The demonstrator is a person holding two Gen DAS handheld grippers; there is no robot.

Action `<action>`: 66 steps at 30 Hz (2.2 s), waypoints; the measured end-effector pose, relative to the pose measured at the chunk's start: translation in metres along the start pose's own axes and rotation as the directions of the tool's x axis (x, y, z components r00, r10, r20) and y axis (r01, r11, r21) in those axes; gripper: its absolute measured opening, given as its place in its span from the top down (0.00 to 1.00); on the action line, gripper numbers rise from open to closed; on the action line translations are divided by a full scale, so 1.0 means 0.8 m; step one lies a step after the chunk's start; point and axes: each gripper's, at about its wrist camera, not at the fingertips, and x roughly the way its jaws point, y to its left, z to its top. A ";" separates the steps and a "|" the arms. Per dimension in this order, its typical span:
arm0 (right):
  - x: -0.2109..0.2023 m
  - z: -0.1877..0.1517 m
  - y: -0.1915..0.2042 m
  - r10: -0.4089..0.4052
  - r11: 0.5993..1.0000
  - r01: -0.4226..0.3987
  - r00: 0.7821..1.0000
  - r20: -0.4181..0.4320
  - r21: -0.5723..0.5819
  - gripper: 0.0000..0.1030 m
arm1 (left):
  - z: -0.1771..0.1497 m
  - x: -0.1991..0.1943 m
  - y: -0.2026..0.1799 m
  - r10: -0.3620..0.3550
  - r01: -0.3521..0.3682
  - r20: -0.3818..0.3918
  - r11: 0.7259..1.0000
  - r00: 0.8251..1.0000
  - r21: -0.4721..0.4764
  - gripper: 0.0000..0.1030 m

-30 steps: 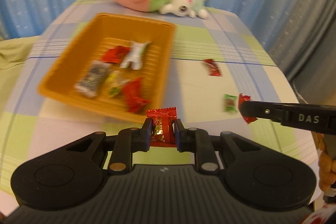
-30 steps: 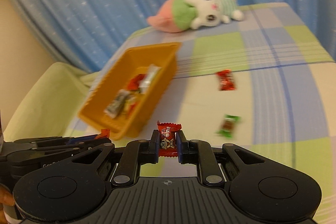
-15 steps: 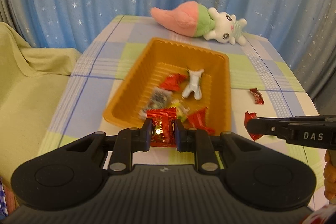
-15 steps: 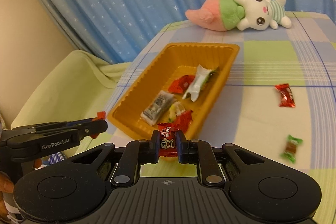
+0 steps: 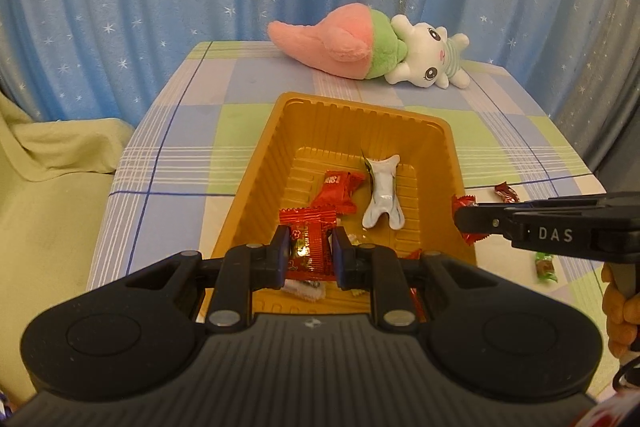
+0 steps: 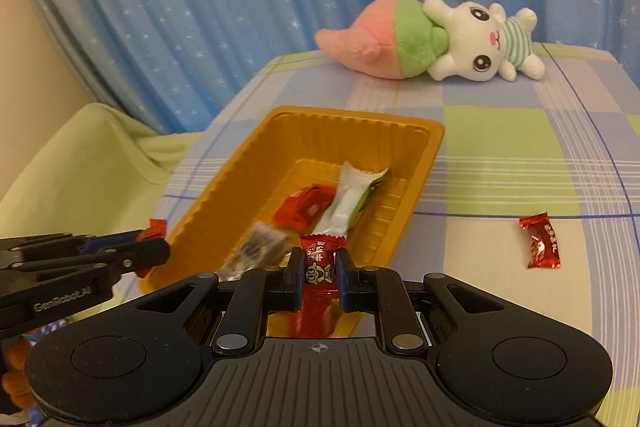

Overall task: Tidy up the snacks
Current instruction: 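Carry both held red candies over the orange tray, then open both tools to drop the red candies into the tray, then move both open tools back toward the green candy and red candy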

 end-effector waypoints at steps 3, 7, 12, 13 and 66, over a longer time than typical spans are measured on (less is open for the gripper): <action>0.014 0.006 -0.004 -0.026 1.000 0.026 1.000 -0.006 0.005 0.84 | 0.006 0.014 0.005 -0.008 0.008 -0.008 1.000 1.000 0.006 0.81; 0.034 0.013 -0.006 -0.051 0.999 0.051 0.998 -0.024 0.005 0.84 | 0.012 0.031 0.010 -0.014 0.014 -0.024 1.000 1.000 0.019 0.81; 0.052 0.018 -0.001 -0.095 0.995 0.094 0.995 -0.035 -0.023 0.83 | 0.020 0.053 0.016 -0.014 0.016 -0.046 0.999 0.999 0.042 0.81; 0.055 0.020 -0.001 -0.102 0.994 0.101 0.994 -0.036 -0.032 0.83 | 0.022 0.058 0.017 -0.013 0.016 -0.049 0.999 0.999 0.047 0.81; -0.049 -0.012 0.003 0.039 0.999 -0.040 0.998 0.044 0.013 0.31 | -0.002 -0.020 -0.028 0.038 -0.038 -0.035 0.999 0.999 0.014 0.38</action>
